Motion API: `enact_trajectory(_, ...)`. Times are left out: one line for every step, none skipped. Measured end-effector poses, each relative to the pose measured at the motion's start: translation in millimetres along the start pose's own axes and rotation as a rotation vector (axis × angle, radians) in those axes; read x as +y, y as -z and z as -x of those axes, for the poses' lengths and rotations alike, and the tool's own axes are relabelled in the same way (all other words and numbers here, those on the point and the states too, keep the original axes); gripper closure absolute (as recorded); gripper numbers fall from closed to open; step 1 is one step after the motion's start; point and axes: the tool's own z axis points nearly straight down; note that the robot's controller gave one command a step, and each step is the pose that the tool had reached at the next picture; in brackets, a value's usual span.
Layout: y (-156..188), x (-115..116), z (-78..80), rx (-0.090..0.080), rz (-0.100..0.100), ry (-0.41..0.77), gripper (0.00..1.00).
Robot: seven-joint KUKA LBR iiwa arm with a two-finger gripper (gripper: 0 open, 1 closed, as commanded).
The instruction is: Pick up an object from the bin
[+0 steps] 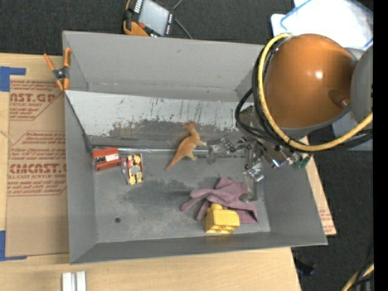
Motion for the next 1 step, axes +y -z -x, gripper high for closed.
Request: enact_trajectory(-69.1,13.6,5.5,-0.002,-0.001,-0.235,0.00)
